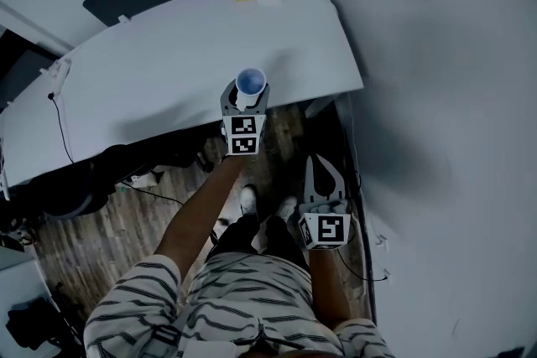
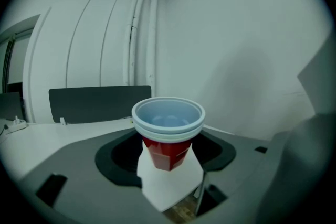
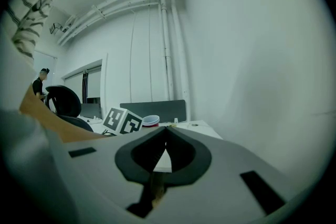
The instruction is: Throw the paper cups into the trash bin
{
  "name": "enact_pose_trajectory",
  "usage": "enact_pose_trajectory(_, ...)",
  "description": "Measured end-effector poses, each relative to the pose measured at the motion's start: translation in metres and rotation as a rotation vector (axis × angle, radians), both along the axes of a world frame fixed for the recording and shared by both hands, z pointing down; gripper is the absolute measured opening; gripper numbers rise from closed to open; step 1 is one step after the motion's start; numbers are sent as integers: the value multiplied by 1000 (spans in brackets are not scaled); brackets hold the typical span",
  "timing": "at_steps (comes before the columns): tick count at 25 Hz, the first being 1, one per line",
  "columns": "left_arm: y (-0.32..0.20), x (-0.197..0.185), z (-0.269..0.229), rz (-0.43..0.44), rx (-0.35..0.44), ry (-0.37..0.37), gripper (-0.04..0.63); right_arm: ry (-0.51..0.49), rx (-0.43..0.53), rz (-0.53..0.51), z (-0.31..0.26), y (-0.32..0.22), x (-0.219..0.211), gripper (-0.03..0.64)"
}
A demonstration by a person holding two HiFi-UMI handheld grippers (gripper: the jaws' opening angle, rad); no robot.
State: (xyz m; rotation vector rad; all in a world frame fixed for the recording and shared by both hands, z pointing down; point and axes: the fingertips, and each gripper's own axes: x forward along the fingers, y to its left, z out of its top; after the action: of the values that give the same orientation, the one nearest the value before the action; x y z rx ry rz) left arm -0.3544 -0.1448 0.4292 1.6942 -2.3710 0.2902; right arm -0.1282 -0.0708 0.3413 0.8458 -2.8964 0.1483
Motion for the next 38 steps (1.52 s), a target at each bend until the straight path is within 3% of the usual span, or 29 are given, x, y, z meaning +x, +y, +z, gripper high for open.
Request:
enact_pose_trajectory(6,18,23,-35,21,44,35,308,-10,2,25,-15,2,13,9)
enact_pose_trajectory(22,60,99,-95,139,59,-40,308,-40,55,104,-52,5,42,9)
enact_pose_trajectory(38,81,181,-131,321,117,-27,308,-66,75,233,-69,2,79,9)
